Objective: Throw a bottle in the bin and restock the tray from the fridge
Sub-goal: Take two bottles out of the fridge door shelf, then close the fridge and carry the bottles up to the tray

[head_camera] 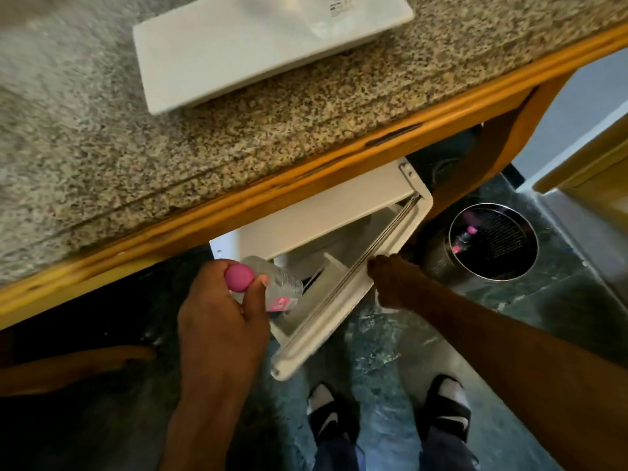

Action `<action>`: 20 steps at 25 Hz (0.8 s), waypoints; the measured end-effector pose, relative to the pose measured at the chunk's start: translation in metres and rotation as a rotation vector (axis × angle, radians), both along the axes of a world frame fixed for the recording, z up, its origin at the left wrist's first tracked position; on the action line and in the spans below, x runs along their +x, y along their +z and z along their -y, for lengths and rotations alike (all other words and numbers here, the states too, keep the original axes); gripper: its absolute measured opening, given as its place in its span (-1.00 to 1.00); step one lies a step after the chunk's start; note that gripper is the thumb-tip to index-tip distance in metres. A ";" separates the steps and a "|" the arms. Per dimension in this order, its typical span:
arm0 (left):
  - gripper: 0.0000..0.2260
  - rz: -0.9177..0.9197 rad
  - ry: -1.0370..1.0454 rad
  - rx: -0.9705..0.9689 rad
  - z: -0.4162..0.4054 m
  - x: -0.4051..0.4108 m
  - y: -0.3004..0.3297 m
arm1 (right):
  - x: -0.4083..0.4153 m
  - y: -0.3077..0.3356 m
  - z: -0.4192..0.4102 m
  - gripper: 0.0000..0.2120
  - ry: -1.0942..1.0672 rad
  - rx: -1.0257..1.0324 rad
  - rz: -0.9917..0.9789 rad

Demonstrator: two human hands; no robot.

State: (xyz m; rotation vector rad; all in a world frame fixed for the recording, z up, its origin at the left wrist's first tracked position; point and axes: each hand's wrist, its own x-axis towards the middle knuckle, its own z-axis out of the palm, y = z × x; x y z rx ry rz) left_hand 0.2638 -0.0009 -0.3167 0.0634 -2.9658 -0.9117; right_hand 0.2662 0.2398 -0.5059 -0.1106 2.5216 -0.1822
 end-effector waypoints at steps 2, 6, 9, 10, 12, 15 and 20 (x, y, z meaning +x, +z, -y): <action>-0.83 0.001 -0.012 0.024 -0.001 -0.006 0.001 | -0.019 -0.001 0.014 -0.48 -0.055 -0.015 -0.011; -0.83 0.025 -0.037 0.009 -0.009 -0.022 -0.017 | -0.046 -0.009 0.027 -0.55 -0.086 0.017 -0.092; -0.84 0.027 -0.063 0.010 -0.014 -0.029 -0.030 | -0.058 -0.013 0.031 -0.58 -0.088 0.024 -0.139; -0.84 0.029 -0.077 0.006 -0.016 -0.029 -0.032 | -0.061 -0.012 0.032 -0.57 -0.085 0.027 -0.136; -0.83 0.034 -0.102 0.010 -0.018 -0.026 -0.026 | -0.063 0.001 0.034 -0.58 -0.066 0.045 -0.116; -0.84 0.035 -0.147 0.018 -0.017 -0.015 0.003 | -0.045 0.050 0.030 -0.57 -0.051 -0.001 -0.063; -0.84 -0.017 -0.232 -0.012 -0.027 0.002 0.124 | -0.014 0.237 0.002 -0.68 -0.050 -0.188 -0.109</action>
